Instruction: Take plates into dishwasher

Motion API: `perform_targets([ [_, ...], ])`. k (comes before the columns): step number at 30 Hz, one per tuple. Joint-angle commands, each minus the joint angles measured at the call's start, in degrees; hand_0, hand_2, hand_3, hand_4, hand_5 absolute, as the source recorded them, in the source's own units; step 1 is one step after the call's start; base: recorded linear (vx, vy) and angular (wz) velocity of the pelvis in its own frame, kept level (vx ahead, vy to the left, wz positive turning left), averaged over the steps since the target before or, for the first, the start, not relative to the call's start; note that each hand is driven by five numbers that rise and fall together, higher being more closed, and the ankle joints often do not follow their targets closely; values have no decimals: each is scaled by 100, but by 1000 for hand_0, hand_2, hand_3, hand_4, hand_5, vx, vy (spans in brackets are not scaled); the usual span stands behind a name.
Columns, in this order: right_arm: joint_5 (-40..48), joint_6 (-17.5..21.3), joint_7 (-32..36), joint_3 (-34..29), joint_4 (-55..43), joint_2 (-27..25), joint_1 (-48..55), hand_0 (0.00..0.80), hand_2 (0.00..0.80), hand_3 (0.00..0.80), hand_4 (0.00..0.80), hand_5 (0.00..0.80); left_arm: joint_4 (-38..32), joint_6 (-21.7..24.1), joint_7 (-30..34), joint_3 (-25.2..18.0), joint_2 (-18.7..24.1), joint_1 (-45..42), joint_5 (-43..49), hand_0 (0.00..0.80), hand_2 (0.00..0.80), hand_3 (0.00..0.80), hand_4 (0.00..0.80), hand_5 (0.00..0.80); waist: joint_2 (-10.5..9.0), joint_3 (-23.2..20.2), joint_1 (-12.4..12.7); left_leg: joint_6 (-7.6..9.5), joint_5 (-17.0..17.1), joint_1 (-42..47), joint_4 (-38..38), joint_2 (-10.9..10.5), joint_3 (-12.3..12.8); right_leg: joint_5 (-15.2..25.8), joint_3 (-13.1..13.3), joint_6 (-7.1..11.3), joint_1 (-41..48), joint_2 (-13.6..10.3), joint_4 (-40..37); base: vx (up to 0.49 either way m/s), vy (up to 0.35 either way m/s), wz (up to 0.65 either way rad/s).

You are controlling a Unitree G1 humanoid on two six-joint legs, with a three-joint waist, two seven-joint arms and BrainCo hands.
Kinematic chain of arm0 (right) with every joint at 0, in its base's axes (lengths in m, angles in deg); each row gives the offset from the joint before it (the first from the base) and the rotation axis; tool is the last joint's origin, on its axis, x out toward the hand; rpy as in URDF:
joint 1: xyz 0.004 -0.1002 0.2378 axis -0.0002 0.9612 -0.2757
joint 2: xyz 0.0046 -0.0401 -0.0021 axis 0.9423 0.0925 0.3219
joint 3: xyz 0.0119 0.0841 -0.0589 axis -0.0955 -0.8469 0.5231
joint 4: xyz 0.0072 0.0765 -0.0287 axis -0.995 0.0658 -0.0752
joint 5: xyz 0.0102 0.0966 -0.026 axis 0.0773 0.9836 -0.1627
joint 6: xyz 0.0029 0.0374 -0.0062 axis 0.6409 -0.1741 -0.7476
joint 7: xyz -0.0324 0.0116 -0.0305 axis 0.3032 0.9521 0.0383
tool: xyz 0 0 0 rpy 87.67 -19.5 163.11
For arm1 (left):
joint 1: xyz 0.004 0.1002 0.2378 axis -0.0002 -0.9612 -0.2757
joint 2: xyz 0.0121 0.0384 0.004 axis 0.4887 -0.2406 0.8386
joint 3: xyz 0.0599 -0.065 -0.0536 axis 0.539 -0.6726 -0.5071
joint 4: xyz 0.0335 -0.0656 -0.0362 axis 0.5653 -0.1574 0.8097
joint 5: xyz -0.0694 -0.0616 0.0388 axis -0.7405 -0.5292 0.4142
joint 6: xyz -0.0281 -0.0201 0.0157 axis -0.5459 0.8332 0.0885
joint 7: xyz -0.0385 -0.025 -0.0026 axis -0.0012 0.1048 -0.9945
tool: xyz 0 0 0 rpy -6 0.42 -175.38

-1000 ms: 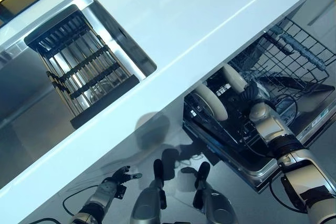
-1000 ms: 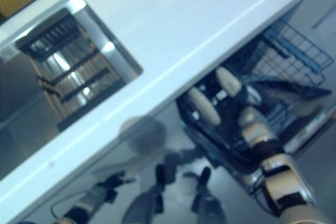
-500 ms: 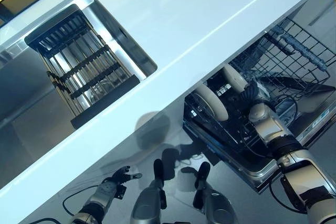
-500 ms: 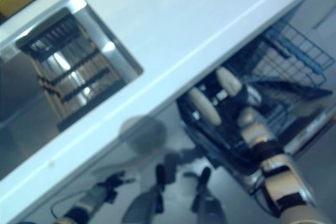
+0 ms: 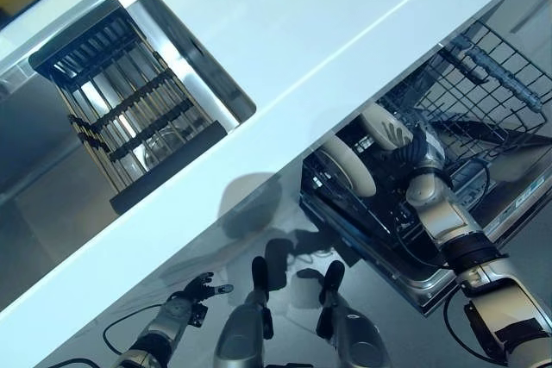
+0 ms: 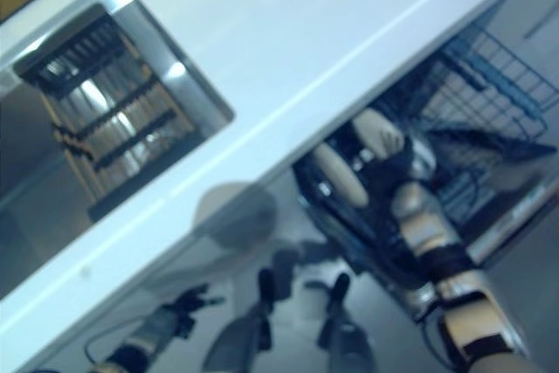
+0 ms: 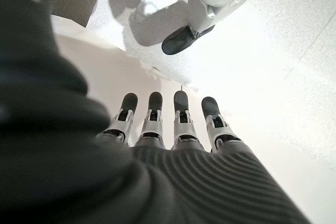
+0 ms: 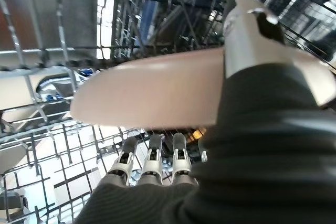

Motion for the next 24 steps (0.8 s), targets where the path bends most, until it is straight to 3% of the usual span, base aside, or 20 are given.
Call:
perform_targets([
  [1,-220,256,-299,-216,-524,-5,-84,0,0,0,0,0,181,42,-105,-28,43,22,31,0,0,0,0,0,-241,-70,-12,462,-695,-25,-10,-403,136,-1124,353,230,-75,-44,785,0,0,0],
  [15,-483,550,-753,-452,-1340,-12,183,0,0,0,0,0,270,107,-183,-123,-25,-51,49,0,0,0,0,0,-283,-99,-94,460,-725,6,-10,-384,189,-1150,388,226,-43,-19,763,0,0,0],
  [24,-525,795,-698,-828,-2289,-303,590,0,0,0,0,0,269,78,-220,-272,-19,-116,72,0,0,0,0,0,-350,-155,-232,455,-779,67,-10,-357,293,-1156,485,244,-4,19,724,-2,-3,-1],
])
